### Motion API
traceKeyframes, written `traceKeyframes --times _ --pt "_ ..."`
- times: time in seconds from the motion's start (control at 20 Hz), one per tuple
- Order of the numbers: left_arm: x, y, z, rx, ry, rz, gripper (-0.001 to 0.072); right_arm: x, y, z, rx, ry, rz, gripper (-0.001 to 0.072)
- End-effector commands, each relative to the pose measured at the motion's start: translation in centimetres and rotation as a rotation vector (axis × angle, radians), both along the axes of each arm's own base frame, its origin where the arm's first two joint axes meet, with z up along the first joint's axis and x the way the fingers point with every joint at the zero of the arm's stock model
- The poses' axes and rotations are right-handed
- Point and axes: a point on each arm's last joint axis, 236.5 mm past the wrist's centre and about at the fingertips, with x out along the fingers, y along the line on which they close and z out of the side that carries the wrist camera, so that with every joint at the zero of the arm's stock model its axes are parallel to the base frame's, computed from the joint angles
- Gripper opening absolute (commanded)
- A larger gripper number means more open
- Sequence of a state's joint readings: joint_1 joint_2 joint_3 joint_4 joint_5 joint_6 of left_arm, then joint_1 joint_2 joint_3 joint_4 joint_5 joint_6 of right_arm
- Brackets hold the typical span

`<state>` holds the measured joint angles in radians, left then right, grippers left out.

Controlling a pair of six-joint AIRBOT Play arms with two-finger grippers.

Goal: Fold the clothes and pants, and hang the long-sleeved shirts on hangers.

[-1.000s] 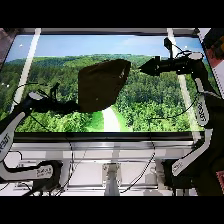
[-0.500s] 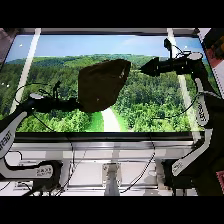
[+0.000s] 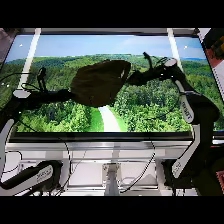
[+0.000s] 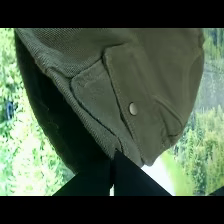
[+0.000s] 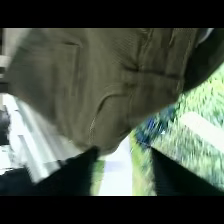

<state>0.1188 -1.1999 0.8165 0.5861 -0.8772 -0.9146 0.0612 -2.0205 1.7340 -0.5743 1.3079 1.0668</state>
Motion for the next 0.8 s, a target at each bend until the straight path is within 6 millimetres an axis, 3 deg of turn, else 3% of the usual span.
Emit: traceKeyframes --times 0.0,0.2,0.5,0.6,0.75 --pt "0.1 0.0 0.9 0.015 -0.028 0.008 0.0012 1.6 2.1 -3.8 -0.161 -0.117 -0.003 0.0460" --pt "0.0 -0.6 0.8 0.014 -0.027 -0.006 0.0013 2.4 2.2 -4.9 -0.244 -0.185 -0.002 0.0462" --pt "-0.3 -1.6 0.8 0.014 -0.027 -0.031 0.0013 7.5 0.8 -4.1 -0.265 -0.283 -0.218 0.0462" --pt "-0.3 -1.6 0.8 0.014 -0.027 -0.031 0.0013 7.0 1.0 -4.4 -0.262 -0.260 -0.204 0.0462" --pt "-0.3 -1.6 0.8 0.014 -0.027 -0.031 0.0013 3.8 2.3 -5.9 -0.246 -0.155 -0.101 0.0443"
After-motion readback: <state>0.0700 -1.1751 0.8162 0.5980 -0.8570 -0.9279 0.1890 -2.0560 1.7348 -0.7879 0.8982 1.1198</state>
